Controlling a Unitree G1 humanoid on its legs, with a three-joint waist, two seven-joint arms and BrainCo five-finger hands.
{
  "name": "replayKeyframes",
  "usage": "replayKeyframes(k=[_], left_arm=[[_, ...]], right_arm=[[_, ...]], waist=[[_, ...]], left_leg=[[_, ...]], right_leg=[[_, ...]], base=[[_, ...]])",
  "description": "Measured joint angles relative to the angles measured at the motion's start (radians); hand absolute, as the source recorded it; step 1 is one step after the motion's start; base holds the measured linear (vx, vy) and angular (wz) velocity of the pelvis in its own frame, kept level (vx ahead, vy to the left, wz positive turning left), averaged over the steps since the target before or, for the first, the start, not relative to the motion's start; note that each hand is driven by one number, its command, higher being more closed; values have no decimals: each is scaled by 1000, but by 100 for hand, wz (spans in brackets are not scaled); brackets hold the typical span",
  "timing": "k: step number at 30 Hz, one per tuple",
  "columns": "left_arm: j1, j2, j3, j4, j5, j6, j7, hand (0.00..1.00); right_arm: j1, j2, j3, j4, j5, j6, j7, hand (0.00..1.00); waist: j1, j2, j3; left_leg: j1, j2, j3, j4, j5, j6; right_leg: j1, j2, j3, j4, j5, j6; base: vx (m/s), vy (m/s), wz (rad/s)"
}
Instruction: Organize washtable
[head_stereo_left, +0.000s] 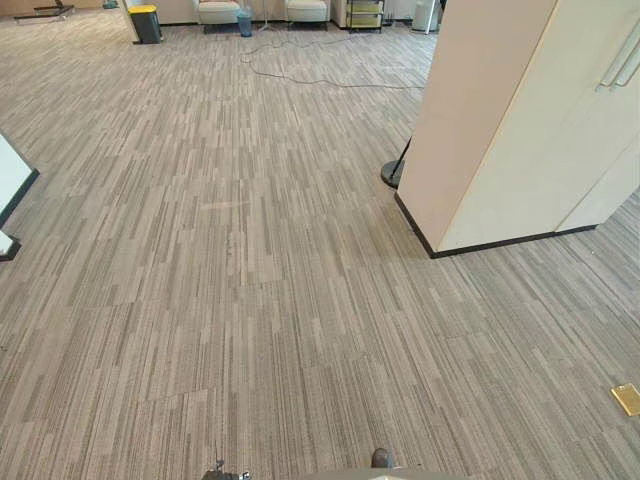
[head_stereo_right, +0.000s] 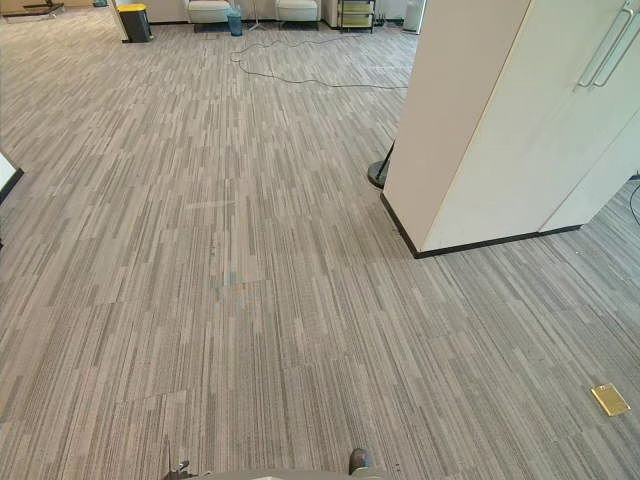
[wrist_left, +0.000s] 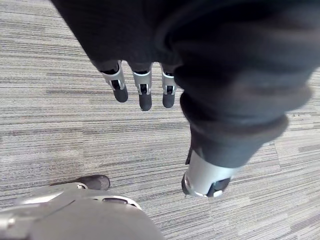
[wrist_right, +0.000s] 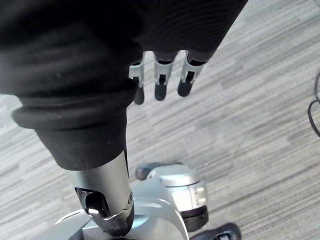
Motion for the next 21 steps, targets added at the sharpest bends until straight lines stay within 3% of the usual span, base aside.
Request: replayKeyframes(k=[8,17,19,21], left_arm=[[0,-13,10,-3,-1,-29,0,0],[-1,-18,39,-16,-4,-30,0,0],[-8,-24,57,-36,-7,-31,2,0],[-6,-45,127,-69,-20,-39,2,0]], right_arm=[[-11,3,-43,1,45,-11,-32,0],[-21,3,-44,1,44,-14,-31,0],[-27,5,-44,1,45,-14,-31,0],[-34,1,-44,-5,46,-20,-29,0]], waist=[[0,9,6],[0,7,9],[-5,5,16],[3,12,58]], left_leg=[[3,-2,2,-26,5,-6],[-24,-3,-18,-10,7,-6],[-88,7,-62,63,-14,-29],[-182,53,-95,276,-78,-81]], right_leg=[[-11,-1,-4,0,-4,5],[-18,-6,-38,4,-12,6],[-52,-15,-82,63,-60,4],[-49,-12,-136,144,-123,-8]], base=[[0,-2,-1],[-41,-25,9],[-71,-58,76],[-89,-36,101]])
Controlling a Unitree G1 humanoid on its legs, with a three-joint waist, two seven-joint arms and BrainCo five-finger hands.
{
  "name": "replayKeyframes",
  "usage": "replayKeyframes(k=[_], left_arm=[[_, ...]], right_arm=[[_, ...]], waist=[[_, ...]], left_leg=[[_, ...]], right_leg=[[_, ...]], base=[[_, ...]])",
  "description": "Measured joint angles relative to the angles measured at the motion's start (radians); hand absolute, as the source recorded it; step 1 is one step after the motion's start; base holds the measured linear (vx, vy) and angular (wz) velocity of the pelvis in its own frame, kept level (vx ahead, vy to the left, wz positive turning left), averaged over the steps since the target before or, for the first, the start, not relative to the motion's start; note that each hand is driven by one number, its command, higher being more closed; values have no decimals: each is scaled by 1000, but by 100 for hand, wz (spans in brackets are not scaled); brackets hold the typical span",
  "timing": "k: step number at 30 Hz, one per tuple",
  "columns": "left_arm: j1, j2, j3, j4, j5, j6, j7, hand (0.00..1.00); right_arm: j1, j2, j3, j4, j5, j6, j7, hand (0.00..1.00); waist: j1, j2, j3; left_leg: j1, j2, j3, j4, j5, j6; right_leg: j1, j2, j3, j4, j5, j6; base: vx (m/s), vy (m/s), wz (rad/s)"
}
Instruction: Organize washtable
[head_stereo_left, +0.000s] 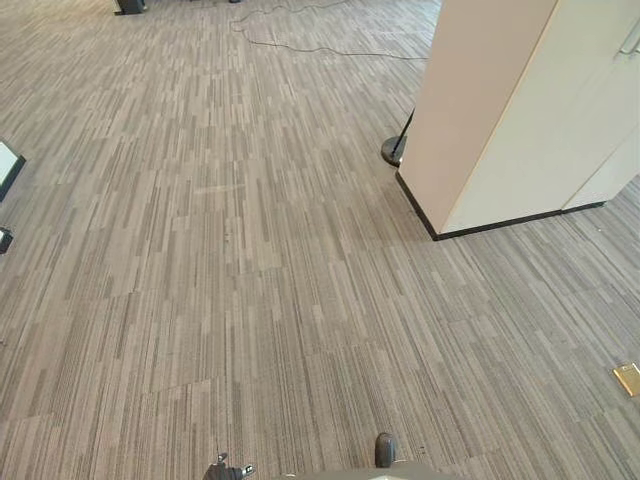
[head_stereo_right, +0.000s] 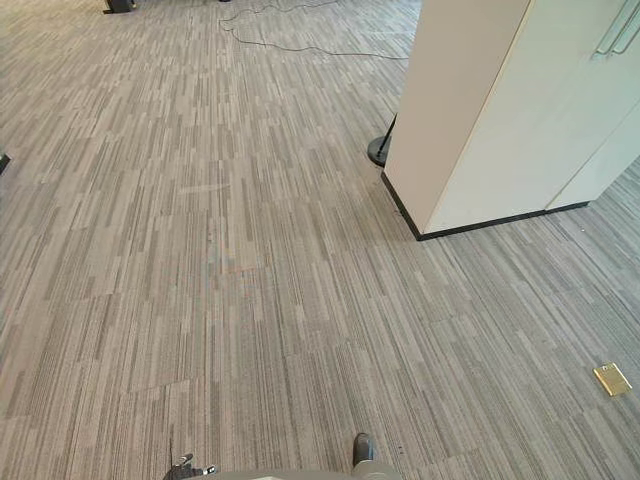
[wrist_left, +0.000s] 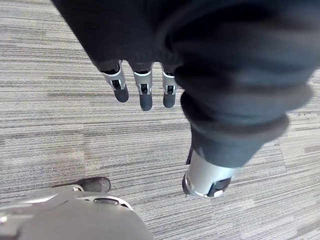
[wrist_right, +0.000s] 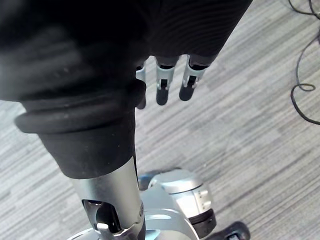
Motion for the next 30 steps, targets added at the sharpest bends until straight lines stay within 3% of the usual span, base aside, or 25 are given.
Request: replayKeyframes(k=[1,3,4,8,9,10,11,12,13,14,15,16,17,18,20,22,24,25,26,27,28,29,30], left_arm=[[-5,-11,54,-17,-11,0,0,0],[-12,-13,94,-25,-28,3,2,0],[-11,-21,95,-25,-29,4,2,0],[8,-42,139,-27,-39,3,-1,0],[25,-82,163,-13,-40,0,-1,0],[32,-68,167,-13,-42,-4,-3,0],[22,-66,161,-2,-44,0,-4,0],[40,-57,163,7,-48,5,-4,0],[66,-52,162,16,-48,7,-4,0],[89,-48,153,33,-47,13,-4,0],[91,-31,149,50,-47,18,-1,0],[90,-27,141,50,-45,21,-2,0],[93,-12,118,50,-43,22,-2,0],[89,3,94,48,-37,25,-1,0],[81,17,53,38,-30,29,1,0],[35,26,28,39,-22,29,1,0],[-5,20,34,26,-17,25,2,0],[-23,7,35,14,-17,20,2,0],[-39,-11,36,-9,-16,16,2,0],[-44,-22,36,-23,-16,10,2,0],[-42,-40,42,-37,-15,3,1,0],[-40,-56,60,-39,-13,3,0,0],[-45,-76,98,-41,-6,2,0,0]], right_arm=[[-7,9,5,-16,0,-2,-1,0],[-5,7,17,-35,-1,-4,-3,0],[-4,0,17,-40,-1,-4,-3,0],[12,-10,4,-77,-4,-3,-1,0],[12,-30,-5,-86,-2,-3,-3,0],[15,-8,-23,-89,-2,-3,-4,0],[6,-5,-38,-78,0,-2,-6,0],[-2,-5,-60,-69,-3,-1,-6,0],[-5,-8,-63,-67,-5,-2,-4,0],[-7,-8,-62,-56,-7,-6,-1,0],[-24,7,-69,-51,-7,-8,-4,0],[-27,5,-73,-56,-5,-9,-4,0],[-29,0,-68,-62,-6,-12,-1,0],[-41,10,-60,-52,-9,-12,0,0],[-43,41,-50,-51,-3,-18,-3,0],[-42,51,-31,-75,4,-31,-1,0],[-40,61,-32,-86,14,-31,-1,0],[-32,67,-37,-106,21,-30,-2,0],[-24,67,-39,-130,20,-29,-2,0],[-13,72,-39,-138,20,-28,-2,0],[-2,81,-41,-145,21,-24,-3,0],[3,79,-42,-148,22,-20,-2,0],[13,77,-42,-155,20,-16,-1,0]], waist=[[-1,-6,33],[6,-19,66],[25,-16,72],[29,-7,70],[47,57,55],[49,25,62],[49,30,71],[53,7,61],[50,-5,48],[51,-18,27],[45,-49,12],[37,-52,11],[25,-55,16],[20,-59,22],[8,-57,23],[-17,-52,29],[-32,-43,42],[-32,-29,51],[-34,-17,57],[-34,-19,56],[-33,-25,55],[-38,-20,53],[-41,-12,46]], left_leg=[[-102,21,3,214,9,-3],[-220,67,21,413,27,-3],[-264,92,63,421,10,18],[-319,106,86,141,10,33],[-326,159,59,50,-2,29],[-343,142,99,122,52,13],[-348,136,93,171,53,14],[-362,101,85,235,51,16],[-347,59,94,259,20,67],[-319,9,118,252,-21,107],[-286,-46,129,249,-51,144],[-265,-66,131,241,-62,150],[-201,-104,127,193,-73,167],[-116,-128,116,125,-73,170],[22,-145,91,7,-59,186],[118,-158,73,-80,-53,189],[198,-170,61,-144,-53,187],[246,-171,58,-181,-54,186],[296,-171,52,-212,-60,174],[324,-177,44,-223,-71,155],[367,-181,35,-217,-89,123],[385,-172,29,-180,-102,101],[370,-151,30,-96,-106,92]], right_leg=[[21,-3,-41,24,-30,-7],[65,-16,-102,19,-40,-10],[74,-31,-123,18,-49,5],[71,-77,-124,-41,-73,61],[39,-51,-107,47,-94,72],[12,-117,-60,231,-224,84],[11,-136,-68,261,-260,108],[17,-183,-53,285,-288,145],[41,-224,-47,285,-300,165],[57,-268,-32,327,-304,156],[-7,-317,17,557,-281,73],[-46,-338,36,641,-237,0],[-107,-344,112,798,-147,-52],[-157,-287,176,945,-172,2],[-205,-191,132,1020,-235,26],[-290,-118,2,918,-305,8],[-353,-79,-97,731,-304,-8],[-372,-54,-130,605,-276,-31],[-389,-20,-145,426,-210,-44],[-394,2,-144,315,-163,-55],[-403,13,-143,260,-124,-106],[-404,21,-127,299,-53,-200],[-399,32,-127,328,-12,-253]], base=[[-124,-34,89],[-120,-20,97],[-83,31,70],[122,236,15],[277,213,-27],[307,196,-13],[248,229,13],[198,241,5],[301,396,-6],[387,374,11],[420,337,22],[434,277,36],[470,294,29],[466,282,21],[534,228,19],[539,181,35],[496,104,37],[726,133,45],[617,104,42],[664,82,51],[720,42,50],[933,19,41],[976,-20,19]])
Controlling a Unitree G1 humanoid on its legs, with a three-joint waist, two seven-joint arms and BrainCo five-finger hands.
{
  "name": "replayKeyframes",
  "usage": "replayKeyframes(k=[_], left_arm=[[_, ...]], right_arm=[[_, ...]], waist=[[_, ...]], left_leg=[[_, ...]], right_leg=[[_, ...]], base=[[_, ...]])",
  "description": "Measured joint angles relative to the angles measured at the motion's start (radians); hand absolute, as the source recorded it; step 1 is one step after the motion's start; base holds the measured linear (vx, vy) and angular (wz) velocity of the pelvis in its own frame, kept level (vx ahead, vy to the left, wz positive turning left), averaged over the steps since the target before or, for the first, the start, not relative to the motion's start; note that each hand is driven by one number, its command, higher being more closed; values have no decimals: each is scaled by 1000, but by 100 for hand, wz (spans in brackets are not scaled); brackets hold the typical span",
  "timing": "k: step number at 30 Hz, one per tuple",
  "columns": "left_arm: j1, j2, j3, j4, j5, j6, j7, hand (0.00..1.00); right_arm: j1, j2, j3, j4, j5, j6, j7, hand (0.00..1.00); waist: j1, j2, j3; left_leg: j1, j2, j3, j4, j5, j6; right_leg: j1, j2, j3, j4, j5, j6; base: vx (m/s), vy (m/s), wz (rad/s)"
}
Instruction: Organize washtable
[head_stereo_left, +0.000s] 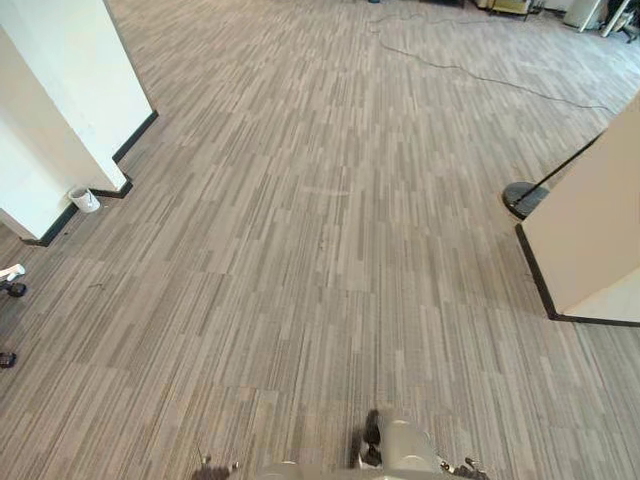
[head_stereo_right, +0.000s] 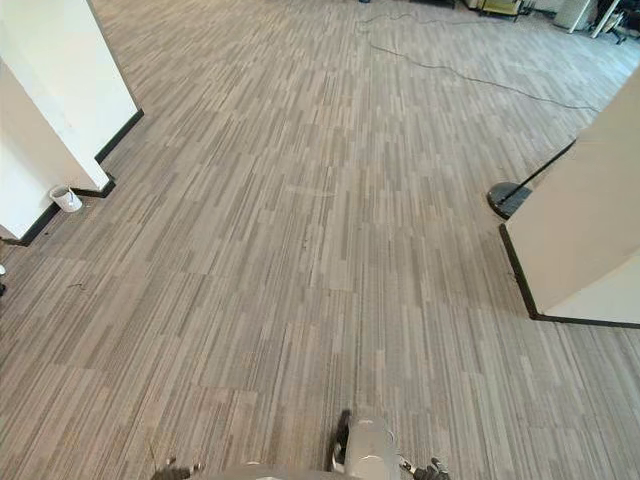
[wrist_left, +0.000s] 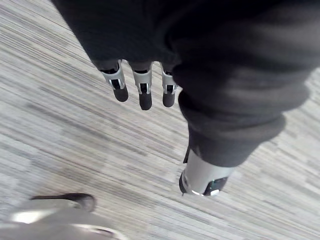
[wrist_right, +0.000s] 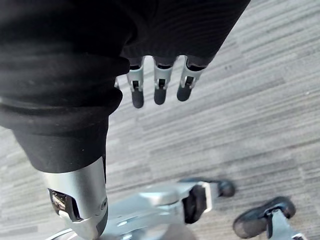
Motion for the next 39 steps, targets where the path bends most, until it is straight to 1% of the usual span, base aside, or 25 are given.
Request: replayKeyframes(k=[2,4,6,8,9,12,14,15,16,17,18,19,20,22,23,26,28,29,30,31,32,34,35,37,39], left_arm=[[-10,-25,60,0,11,2,-2,0],[-4,-56,139,-32,9,2,-14,0],[-2,-52,159,-70,8,-1,-22,0],[4,-39,154,-115,8,-13,-21,0],[8,-35,147,-119,8,-20,-21,0],[41,-21,123,-111,10,-20,-18,0],[72,-18,104,-99,8,-15,-15,0],[96,-8,87,-71,5,-7,-16,0],[117,22,85,-51,-1,1,-15,0],[120,37,84,-42,-2,1,-16,0],[107,59,82,-28,-7,3,-15,0],[95,73,73,-18,-12,5,-14,0],[96,82,55,-7,-12,9,-13,0],[86,90,11,8,-12,11,-15,0],[84,90,-11,9,-12,8,-17,0],[45,78,-21,8,-12,10,-18,0],[37,55,1,-1,-12,6,-17,0],[40,47,24,-6,-12,6,-17,0],[54,32,66,-14,-12,7,-15,0],[57,28,82,-16,-12,7,-14,0],[56,17,96,-18,-12,7,-14,0],[52,-15,129,-30,-12,4,-14,0],[56,-40,152,-34,-13,6,-12,0],[61,-43,149,-43,-21,8,4,0],[63,-34,131,-70,-21,2,7,0]], right_arm=[[1,-5,-13,-33,-2,3,5,0],[-9,-24,16,-78,-3,5,4,0],[-28,-21,27,-74,-2,6,-1,0],[-56,-18,55,-76,-1,4,-5,0],[-70,-18,69,-76,0,3,-6,0],[-122,-2,89,-74,0,0,-4,0],[-121,8,90,-73,0,-1,-3,0],[-114,24,88,-54,-2,-1,-1,0],[-106,52,81,-30,-3,3,2,0],[-95,66,77,-28,-5,2,3,0],[-82,79,62,-19,-9,3,9,0],[-92,80,48,-2,-8,2,19,0],[-102,77,40,7,-5,0,21,0],[-113,61,53,6,-9,-8,24,0],[-120,53,53,0,-9,-20,25,0],[-122,33,40,-30,-4,-21,23,0],[-115,31,24,-58,-4,-16,21,0],[-113,32,24,-60,-3,-16,20,0],[-110,33,25,-64,-3,-14,19,0],[-109,33,33,-64,-3,-12,19,0],[-108,17,44,-65,-4,-6,22,0],[-113,-13,72,-76,-7,-7,26,0],[-117,-30,77,-76,-6,-7,27,0],[-130,-35,74,-60,-5,6,17,0],[-128,-21,65,-38,-4,8,15,0]], waist=[[6,29,9],[16,62,25],[34,42,35],[71,6,35],[77,2,30],[97,-4,22],[112,0,7],[131,-3,-16],[123,-51,-52],[117,-76,-67],[114,-111,-69],[113,-118,-58],[101,-117,-54],[72,-92,-49],[63,-71,-46],[61,-47,-41],[58,-35,-37],[59,-35,-38],[59,-36,-39],[60,-40,-41],[64,-27,-43],[65,20,-39],[70,47,-31],[69,61,-26],[70,35,-21]], left_leg=[[-95,82,39,327,59,-50],[-311,216,46,807,449,-73],[-436,280,68,1002,392,-10],[-575,304,64,989,290,-2],[-618,304,64,926,259,-5],[-703,278,72,392,226,-26],[-701,256,29,89,246,-56],[-705,247,19,133,334,-86],[-713,205,19,215,293,-39],[-707,184,31,238,259,-31],[-668,152,57,274,190,-8],[-597,128,75,280,136,13],[-547,123,81,274,117,27],[-369,121,94,195,86,36],[-282,126,104,115,86,35],[-154,129,118,11,83,28],[-90,139,118,-29,50,-23],[-71,140,114,-31,34,-38],[-29,147,93,-15,4,-66],[-27,148,75,21,2,-70],[-82,177,36,191,7,-70],[-240,256,-33,560,142,-75],[-331,304,-63,759,277,-90],[-418,340,-62,885,213,-83],[-447,340,-7,784,176,-88]], right_leg=[[68,33,-8,13,2,29],[206,108,45,-22,-81,51],[304,117,97,-35,-132,56],[447,99,185,-123,-166,91],[491,83,213,-155,-177,107],[606,5,317,-205,-241,188],[652,-32,350,-203,-310,229],[677,-57,390,-169,-363,225],[641,-104,410,-52,-369,222],[609,-128,414,39,-359,231],[526,-164,440,277,-285,292],[431,-184,448,516,-188,360],[398,-181,433,623,-180,369],[311,-168,316,748,-222,303],[248,-152,246,695,-262,255],[121,-140,137,411,-282,231],[91,-120,133,48,-179,223],[90,-113,144,-14,-141,220],[94,-102,178,-11,-37,200],[96,-102,189,20,12,189],[97,-100,182,97,-8,209],[133,-68,163,148,-95,185],[167,-34,163,155,-134,167],[258,-6,168,118,-163,155],[356,-13,177,25,-160,160]], base=[[827,-14,-15],[790,16,-62],[679,35,-85],[773,97,-97],[658,181,-89],[700,270,-92],[688,385,-67],[958,561,-79],[1001,565,-55],[999,532,-13],[805,419,-12],[606,306,-18],[684,251,-11],[701,206,-9],[553,123,-27],[593,48,-2],[583,-63,39],[590,-124,44],[646,-199,37],[780,-300,45],[756,-341,33],[569,-227,0],[421,-98,-38],[454,-96,-38],[426,-78,-19]])
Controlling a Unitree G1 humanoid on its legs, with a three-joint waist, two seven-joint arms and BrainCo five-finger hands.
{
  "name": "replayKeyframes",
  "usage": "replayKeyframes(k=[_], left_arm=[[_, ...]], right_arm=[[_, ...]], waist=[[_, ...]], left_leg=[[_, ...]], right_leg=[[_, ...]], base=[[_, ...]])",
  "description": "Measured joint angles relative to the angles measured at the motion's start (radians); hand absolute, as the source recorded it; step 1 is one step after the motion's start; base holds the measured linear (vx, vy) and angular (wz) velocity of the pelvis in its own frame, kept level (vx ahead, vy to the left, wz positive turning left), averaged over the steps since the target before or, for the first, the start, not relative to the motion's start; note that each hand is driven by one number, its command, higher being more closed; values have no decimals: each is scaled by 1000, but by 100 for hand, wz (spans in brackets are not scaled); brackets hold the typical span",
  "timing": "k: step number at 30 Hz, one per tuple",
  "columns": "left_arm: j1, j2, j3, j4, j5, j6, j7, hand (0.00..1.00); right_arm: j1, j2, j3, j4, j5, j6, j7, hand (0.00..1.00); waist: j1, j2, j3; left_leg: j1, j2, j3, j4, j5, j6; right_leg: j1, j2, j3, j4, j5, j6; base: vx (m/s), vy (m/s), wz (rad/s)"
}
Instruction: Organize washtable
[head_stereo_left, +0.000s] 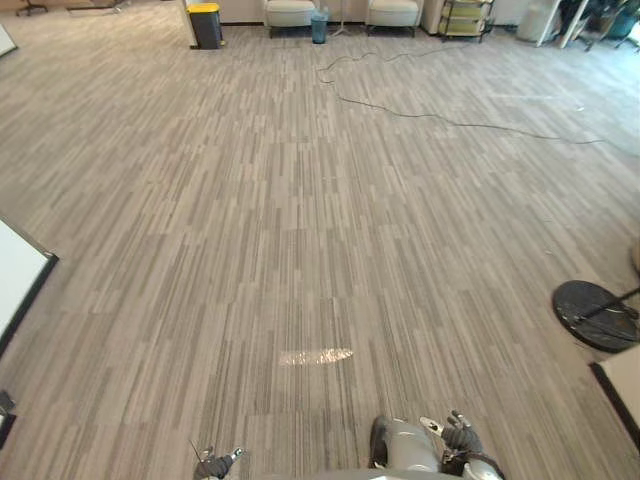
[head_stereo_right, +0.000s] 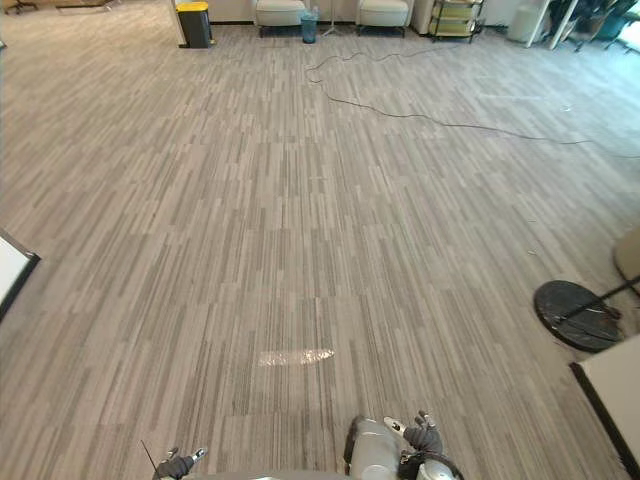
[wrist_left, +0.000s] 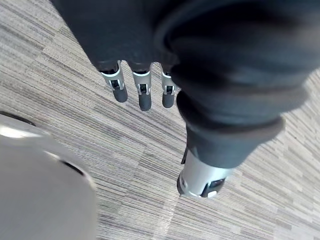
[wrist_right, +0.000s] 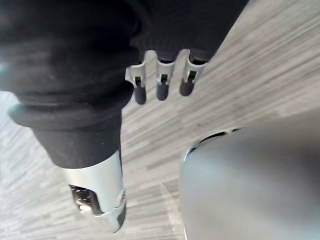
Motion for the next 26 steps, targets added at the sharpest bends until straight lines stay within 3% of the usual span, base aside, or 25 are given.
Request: replayKeyframes(k=[2,3,4,5,6,8,11,15,17,20,23,26], left_arm=[[-1,4,-7,-23,-1,-7,2,0],[-4,0,-7,-32,-2,-13,5,0],[-8,-6,-7,-31,-3,-15,7,0],[-14,-27,-7,-22,-14,-16,16,0],[-24,-26,-9,-13,-32,-16,17,0],[-24,-15,-32,-11,-32,-18,17,0],[-24,27,-87,13,-34,-28,17,0],[-63,61,-178,54,-36,-24,16,0],[-118,86,-267,69,-61,-13,-6,0],[-123,76,-290,91,-71,-56,-17,0],[-70,48,-323,88,-71,-68,-5,0],[-63,75,-350,93,-71,-69,-4,0]], right_arm=[[12,16,-17,2,2,-2,-3,0],[14,17,-18,3,2,-3,-4,0],[15,16,-18,3,2,-4,-5,0],[16,9,-21,3,2,-6,-6,0],[18,17,-23,10,1,-4,-12,0],[34,32,-21,14,-2,-6,-14,0],[36,50,-16,48,-13,-7,-13,0],[29,35,-13,67,-26,-15,-9,0],[21,6,7,83,-29,-14,7,0],[26,-20,34,95,-35,-15,4,0],[44,-40,47,128,-36,-15,-3,0],[55,-38,48,134,-36,-15,-9,0]], waist=[[-1,-23,-8],[-1,-21,-10],[-1,-16,-14],[-3,5,-27],[-4,-18,-40],[-4,-51,-62],[-2,-84,-83],[-6,-83,-98],[-8,-59,-98],[-22,-44,-109],[-30,-48,-110],[-29,-57,-108]], left_leg=[[7,4,74,-286,0,0],[23,0,101,-493,9,1],[30,-4,104,-587,27,4],[39,-9,101,-729,124,-4],[67,-40,103,-769,129,-19],[91,-77,107,-823,134,-16],[123,-120,120,-875,139,-9],[169,-153,152,-974,170,5],[190,-168,153,-1045,209,4],[232,-169,156,-1105,229,0],[248,-173,146,-1122,231,2],[246,-177,135,-1124,233,2]], right_leg=[[74,-18,0,-80,4,16],[86,-20,-1,-98,1,31],[85,-19,-1,-101,-2,37],[83,-8,0,-105,-12,56],[93,-35,8,-108,-17,78],[112,-61,4,-144,-11,96],[147,-85,10,-206,8,124],[152,-98,41,-257,26,140],[150,-91,50,-281,39,139],[161,-80,57,-292,43,137],[176,-78,51,-299,43,137],[179,-82,42,-299,43,137]], base=[[400,-29,-5],[295,40,-4],[275,108,-8],[268,171,-1],[266,168,6],[241,138,12],[185,114,3],[49,54,-17],[-12,17,-11],[4,-9,-13],[7,-6,4],[-12,1,8]])
